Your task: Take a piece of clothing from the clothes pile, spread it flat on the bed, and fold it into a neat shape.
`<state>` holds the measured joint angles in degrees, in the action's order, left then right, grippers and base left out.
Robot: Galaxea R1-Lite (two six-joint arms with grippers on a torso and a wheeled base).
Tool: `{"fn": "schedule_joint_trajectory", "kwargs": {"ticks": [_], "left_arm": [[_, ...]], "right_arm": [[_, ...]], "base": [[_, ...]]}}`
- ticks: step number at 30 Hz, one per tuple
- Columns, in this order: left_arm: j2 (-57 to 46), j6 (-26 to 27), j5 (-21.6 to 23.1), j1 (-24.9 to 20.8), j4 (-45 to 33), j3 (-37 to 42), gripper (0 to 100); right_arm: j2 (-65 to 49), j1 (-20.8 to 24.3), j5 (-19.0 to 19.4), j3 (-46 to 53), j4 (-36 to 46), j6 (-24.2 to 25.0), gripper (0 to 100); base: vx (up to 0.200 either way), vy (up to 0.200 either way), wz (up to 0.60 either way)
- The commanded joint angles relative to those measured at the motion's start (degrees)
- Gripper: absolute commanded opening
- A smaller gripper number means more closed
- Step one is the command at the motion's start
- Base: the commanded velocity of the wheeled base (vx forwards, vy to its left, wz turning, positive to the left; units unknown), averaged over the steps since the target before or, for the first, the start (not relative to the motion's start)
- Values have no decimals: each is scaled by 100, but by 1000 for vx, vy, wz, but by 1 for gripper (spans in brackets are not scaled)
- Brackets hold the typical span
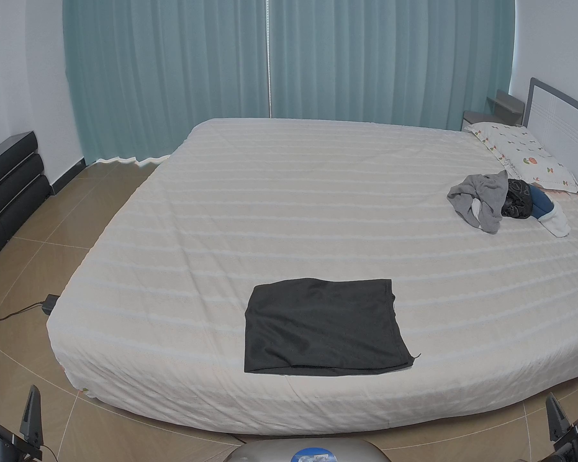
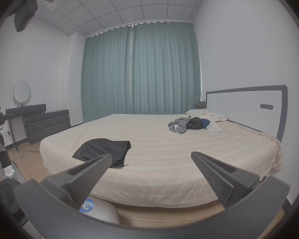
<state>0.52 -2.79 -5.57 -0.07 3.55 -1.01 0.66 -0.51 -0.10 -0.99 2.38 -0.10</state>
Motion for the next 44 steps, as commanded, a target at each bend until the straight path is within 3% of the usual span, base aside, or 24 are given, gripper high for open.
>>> {"fn": "schedule_joint_trajectory", "kwargs": {"ticks": [1,44], "left_arm": [[-44,-2,21,-1,-3,92,100],[-52,7,373,-1,-337,92,100]], "right_arm": [[-39,-2,-8,20,-18,19,100],[-48,34,142,99,-255,-25,100]], "base": [[0,0,0],[0,0,0]]}}
